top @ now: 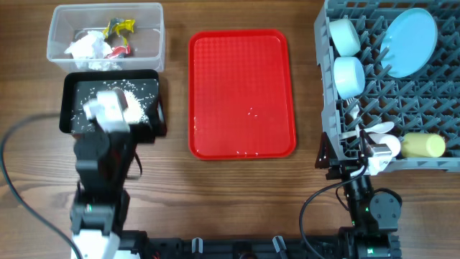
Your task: Sort waste into correct bins and load items into the dishwasher rack
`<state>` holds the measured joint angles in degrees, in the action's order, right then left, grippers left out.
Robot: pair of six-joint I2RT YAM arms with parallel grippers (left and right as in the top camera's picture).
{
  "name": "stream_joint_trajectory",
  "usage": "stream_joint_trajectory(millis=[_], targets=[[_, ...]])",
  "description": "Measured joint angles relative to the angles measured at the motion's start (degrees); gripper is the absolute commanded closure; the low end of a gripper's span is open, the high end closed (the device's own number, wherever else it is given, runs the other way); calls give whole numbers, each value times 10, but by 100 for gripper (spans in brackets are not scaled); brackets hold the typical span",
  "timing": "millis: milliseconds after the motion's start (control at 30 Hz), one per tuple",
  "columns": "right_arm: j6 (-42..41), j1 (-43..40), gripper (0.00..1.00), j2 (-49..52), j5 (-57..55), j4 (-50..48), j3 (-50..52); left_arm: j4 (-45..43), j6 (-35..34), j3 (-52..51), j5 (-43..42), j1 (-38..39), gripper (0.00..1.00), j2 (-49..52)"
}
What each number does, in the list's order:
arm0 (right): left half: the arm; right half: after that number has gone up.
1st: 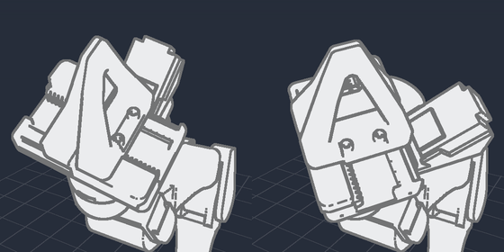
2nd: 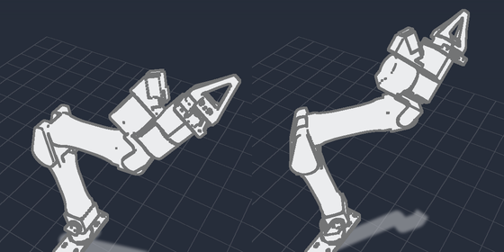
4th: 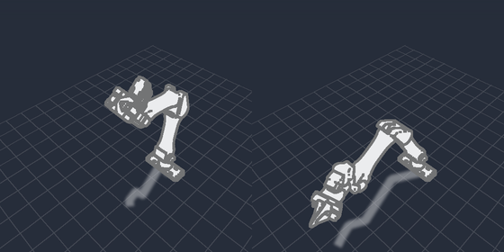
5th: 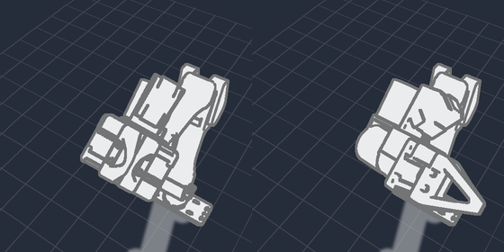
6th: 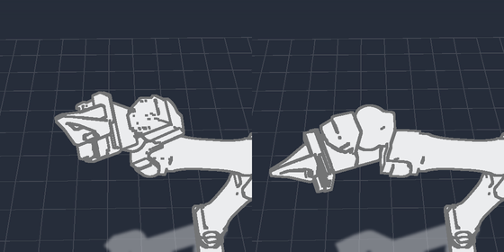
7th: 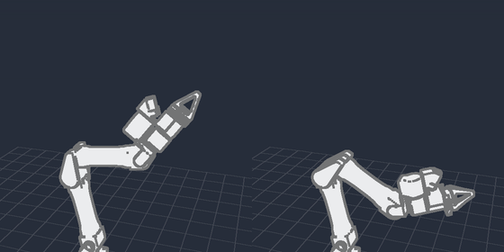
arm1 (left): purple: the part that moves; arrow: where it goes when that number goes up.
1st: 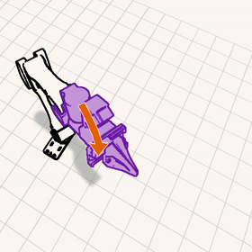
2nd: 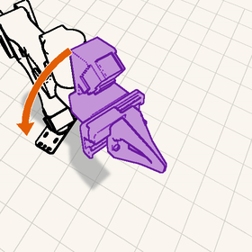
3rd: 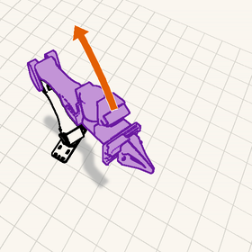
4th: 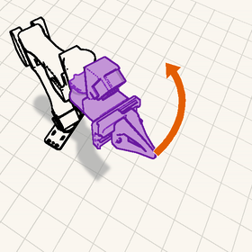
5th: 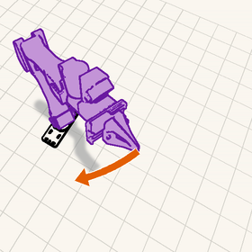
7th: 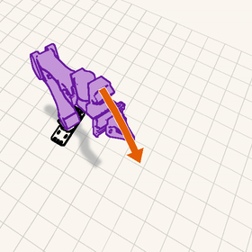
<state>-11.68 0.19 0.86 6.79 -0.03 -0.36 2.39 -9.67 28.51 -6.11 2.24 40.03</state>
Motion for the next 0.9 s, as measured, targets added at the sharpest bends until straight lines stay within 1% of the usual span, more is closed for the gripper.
stream_joint_trajectory(millis=[100,167,267,367,567,733,900], targets=[[0,0,0,0,0,0,0,-40,0,-98,-5,-9,0,-106],[0,0,0,0,0,0,0,-56,-1,-145,-11,-18,0,-166],[0,0,0,0,0,0,0,-57,-1,-196,-15,-24,0,-237],[0,0,0,0,0,0,0,-57,-1,-228,-16,-26,0,-287],[0,0,0,0,0,0,0,-56,-1,-266,-15,-27,0,-339],[0,0,0,0,0,0,0,11,-1,-279,-15,-38,0,-387],[0,0,0,0,0,0,0,11,-1,-279,-15,-39,0,-392]])
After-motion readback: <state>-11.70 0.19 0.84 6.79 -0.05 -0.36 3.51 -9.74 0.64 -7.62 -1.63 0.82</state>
